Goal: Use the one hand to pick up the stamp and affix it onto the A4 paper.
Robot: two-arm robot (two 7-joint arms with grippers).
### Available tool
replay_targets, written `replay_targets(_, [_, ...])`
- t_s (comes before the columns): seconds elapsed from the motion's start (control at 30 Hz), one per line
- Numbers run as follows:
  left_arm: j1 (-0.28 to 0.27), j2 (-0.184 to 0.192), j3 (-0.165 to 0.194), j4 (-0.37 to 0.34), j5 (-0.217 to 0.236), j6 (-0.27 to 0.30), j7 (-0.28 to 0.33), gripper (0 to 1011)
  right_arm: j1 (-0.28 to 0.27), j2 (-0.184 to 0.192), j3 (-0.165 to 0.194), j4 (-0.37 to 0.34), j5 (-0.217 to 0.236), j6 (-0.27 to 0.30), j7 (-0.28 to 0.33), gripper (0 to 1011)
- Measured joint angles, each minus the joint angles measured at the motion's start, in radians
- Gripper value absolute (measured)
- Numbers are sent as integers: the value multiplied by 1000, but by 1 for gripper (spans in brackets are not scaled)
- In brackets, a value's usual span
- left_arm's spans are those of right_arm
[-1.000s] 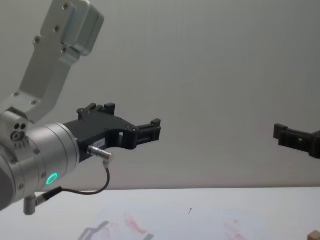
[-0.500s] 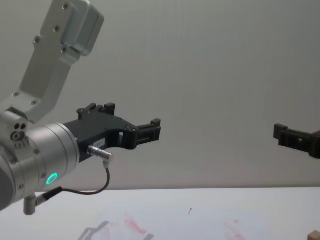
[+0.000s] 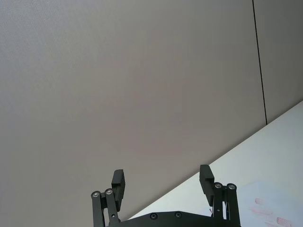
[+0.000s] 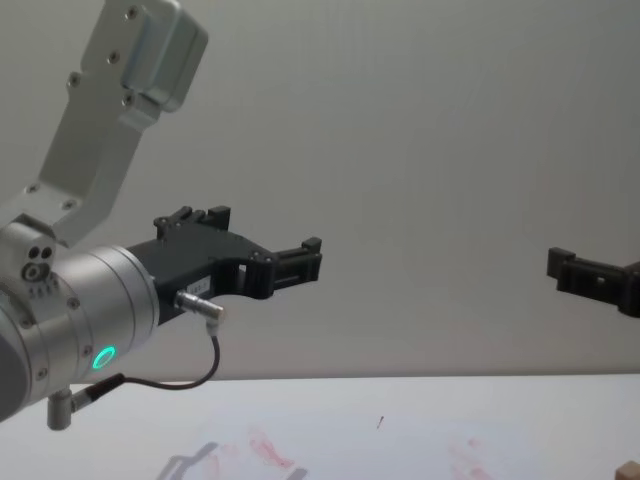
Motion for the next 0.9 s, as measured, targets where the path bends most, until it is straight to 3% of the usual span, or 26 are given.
replay_targets(0.47, [0, 0, 0, 0, 0, 0, 0, 1001, -6, 5, 3, -2, 1, 3, -1, 1001])
replay_targets(0.9, [0, 0, 0, 0, 0, 0, 0, 1001, -96, 74, 33, -59, 38, 82, -25, 1001])
